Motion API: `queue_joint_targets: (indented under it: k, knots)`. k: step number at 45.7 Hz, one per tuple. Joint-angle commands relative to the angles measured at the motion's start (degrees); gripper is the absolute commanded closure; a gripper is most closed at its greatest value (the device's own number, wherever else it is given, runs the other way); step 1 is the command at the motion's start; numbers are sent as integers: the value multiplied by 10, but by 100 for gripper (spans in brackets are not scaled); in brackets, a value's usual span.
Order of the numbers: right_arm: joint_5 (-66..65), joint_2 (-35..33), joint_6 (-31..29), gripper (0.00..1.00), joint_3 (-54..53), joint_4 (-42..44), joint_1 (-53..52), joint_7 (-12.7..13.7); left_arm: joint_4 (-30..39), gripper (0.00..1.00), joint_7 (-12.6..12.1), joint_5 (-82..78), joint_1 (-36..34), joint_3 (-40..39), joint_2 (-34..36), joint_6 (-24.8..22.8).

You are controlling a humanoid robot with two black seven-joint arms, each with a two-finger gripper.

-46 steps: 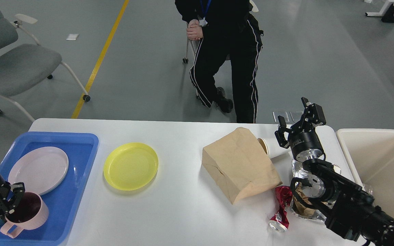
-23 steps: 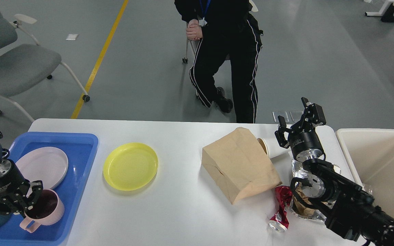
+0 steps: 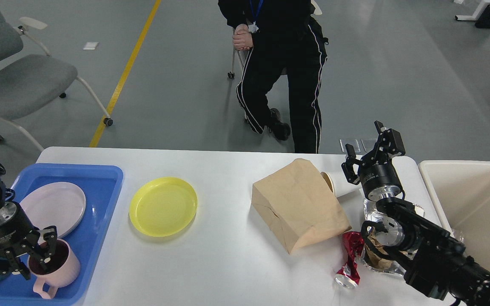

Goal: Tidy desktop
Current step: 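Raise the left gripper away from the tray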

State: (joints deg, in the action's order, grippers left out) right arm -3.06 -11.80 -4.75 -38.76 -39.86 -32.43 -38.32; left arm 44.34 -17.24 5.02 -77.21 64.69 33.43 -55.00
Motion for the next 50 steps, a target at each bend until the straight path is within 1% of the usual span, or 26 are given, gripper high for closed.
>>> queue_joint_targets:
  k: [1, 5, 7, 9, 13, 18, 24, 27, 28, 31, 35, 39, 44, 50]
  knots:
    - [0, 0, 0, 0, 0, 0, 0, 0, 28, 37, -1, -1, -36, 14, 2, 0]
    - [0, 0, 0, 0, 0, 0, 0, 0, 51, 21, 0, -1, -79, 60, -1, 0]
    - [0, -1, 0, 0, 0, 0, 0, 0, 57, 17, 4, -1, -110, 89, -5, 0]
    - [0, 0, 0, 0, 0, 0, 0, 0, 61, 16, 7, 0, -137, 117, -6, 0]
    - [0, -1, 0, 0, 0, 0, 0, 0, 62, 13, 9, 1, -180, 145, -27, 0]
    - [0, -1, 0, 0, 0, 0, 1, 0, 61, 12, 10, 1, -225, 152, -47, 0]
    - [0, 0, 0, 0, 0, 0, 1, 0, 56, 9, 10, 3, -245, 154, -50, 0]
    - [0, -1, 0, 0, 0, 0, 1, 0, 55, 8, 10, 4, -248, 155, -64, 0]
    - [0, -1, 0, 0, 0, 0, 1, 0, 54, 8, 10, 4, -250, 155, -71, 13]
    - [0, 0, 0, 0, 0, 0, 1, 0, 54, 8, 10, 3, -261, 155, -79, 72]
    - [0, -1, 0, 0, 0, 0, 1, 0, 54, 8, 11, 3, -276, 152, -83, 116]
    - [0, -1, 0, 0, 0, 0, 1, 0, 54, 8, 11, 6, -283, 148, -98, 127]
    - [0, -1, 0, 0, 0, 0, 0, 0, 53, 8, 11, 7, -272, 142, -130, 146]
    - [0, -1, 0, 0, 0, 0, 0, 0, 47, 8, 8, 7, -206, 99, -169, 188]
